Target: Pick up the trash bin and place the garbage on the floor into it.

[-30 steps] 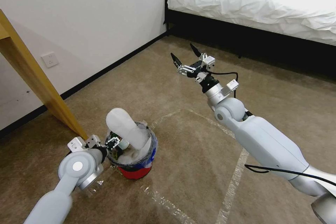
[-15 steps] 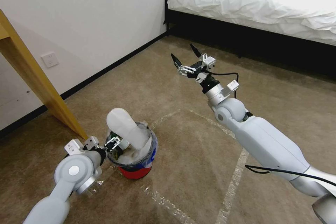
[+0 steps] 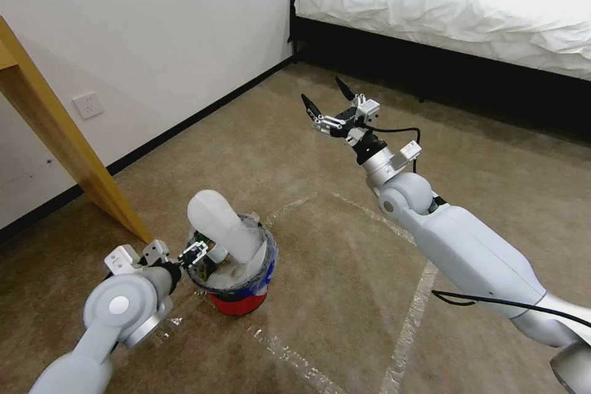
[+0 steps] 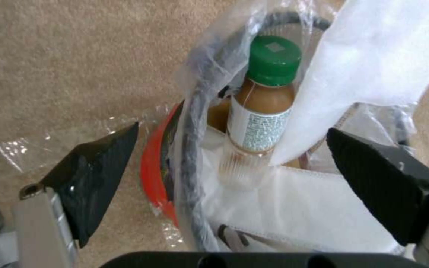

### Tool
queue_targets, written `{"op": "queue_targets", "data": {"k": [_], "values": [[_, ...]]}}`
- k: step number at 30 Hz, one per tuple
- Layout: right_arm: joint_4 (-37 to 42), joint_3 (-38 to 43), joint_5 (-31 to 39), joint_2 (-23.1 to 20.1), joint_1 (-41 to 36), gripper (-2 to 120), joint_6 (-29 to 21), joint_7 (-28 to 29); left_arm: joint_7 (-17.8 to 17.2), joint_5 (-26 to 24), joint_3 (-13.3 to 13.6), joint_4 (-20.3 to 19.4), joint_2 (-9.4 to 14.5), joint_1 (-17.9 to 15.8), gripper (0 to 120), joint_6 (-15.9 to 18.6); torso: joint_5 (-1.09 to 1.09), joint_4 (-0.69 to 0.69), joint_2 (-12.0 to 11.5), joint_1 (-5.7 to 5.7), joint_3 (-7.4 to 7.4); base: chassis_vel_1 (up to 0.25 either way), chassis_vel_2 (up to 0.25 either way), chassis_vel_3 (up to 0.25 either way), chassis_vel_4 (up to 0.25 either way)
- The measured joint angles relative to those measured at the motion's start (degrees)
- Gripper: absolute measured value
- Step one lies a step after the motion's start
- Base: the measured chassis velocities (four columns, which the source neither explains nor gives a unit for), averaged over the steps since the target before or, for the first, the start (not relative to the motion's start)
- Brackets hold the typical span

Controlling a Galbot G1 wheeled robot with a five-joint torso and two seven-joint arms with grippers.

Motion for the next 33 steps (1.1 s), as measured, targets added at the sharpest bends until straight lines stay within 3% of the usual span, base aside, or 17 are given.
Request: {"op": "queue_targets", "data": {"k": [3,10,15,17,18,20,21,23,24,26,33], "values": [[-0.49,0.28,0.06,0.06,-0.34,98,0.01,-0.19,-0.01,-0.48,-1.34,-2.42,1.89,1.69,100,-0.69,0.01,0.0,0.0,0.0,0.0,0.0,0.0,0.0,0.0],[-1.94,0.58,0.02,0.53,-0.62,98,0.55,-0.61,1.04,-0.02,-2.63,-6.69,3.35,3.88,100,-1.12,0.0,0.0,0.0,0.0,0.01,0.0,0.0,0.0,0.0],[-2.22,0.87,-0.07,0.73,-1.18,99,0.52,-0.41,4.78,3.88,-3.7,-9.37,4.28,4.57,100,-1.97,0.01,0.0,0.0,0.0,0.01,0.0,0.0,0.0,0.0],[-1.87,1.69,-0.38,1.2,-2.63,100,-0.45,1.59,11.17,10.83,-5.22,-9.79,4.77,4.73,100,-4.91,0.01,0.0,0.0,0.01,0.01,0.0,0.0,0.0,0.0],[-1.87,1.69,-0.38,1.2,-2.63,100,-0.45,1.59,11.17,10.83,-5.22,-9.79,4.77,4.73,100,-4.91,0.01,0.0,0.0,0.01,0.01,0.0,0.0,0.0,0.0],[-0.47,3.04,-0.73,1.59,-4.25,100,-1.57,3.71,16.52,16.59,-5.93,-9.79,4.96,5.05,100,-6.75,0.0,0.0,0.0,0.0,0.01,0.0,0.0,0.0,0.0],[-0.47,3.04,-0.73,1.59,-4.25,100,-1.57,3.71,16.52,16.59,-5.93,-9.79,4.96,5.05,100,-6.75,0.0,0.0,0.0,0.0,0.01,0.0,0.0,0.0,0.0],[1.65,4.95,-1.75,2.21,-6.06,100,-3.05,7.27,22.98,24.0,-5.78,-9.58,5.06,4.7,100,-8.44,0.0,0.01,0.0,0.0,0.01,0.0,0.0,0.0,0.0],[1.65,4.95,-1.75,2.21,-6.06,100,-3.05,7.27,22.98,24.0,-5.78,-9.58,5.06,4.7,100,-8.44,0.0,0.01,0.0,0.0,0.01,0.0,0.0,0.0,0.0],[5.02,7.29,-3.15,2.72,-8.52,100,-5.71,12.61,27.35,32.45,-5.23,-9.35,5.12,3.15,100,-9.9,0.01,0.01,0.0,0.0,0.01,0.0,0.0,0.0,0.0],[9.64,11.94,-9.13,1.66,-14.92,100,-9.02,20.82,29.84,41.65,-3.86,-8.3,5.59,0.05,100,-11.3,0.04,-0.01,0.0,0.0,0.0,0.0,0.0,0.0,0.0]]}}
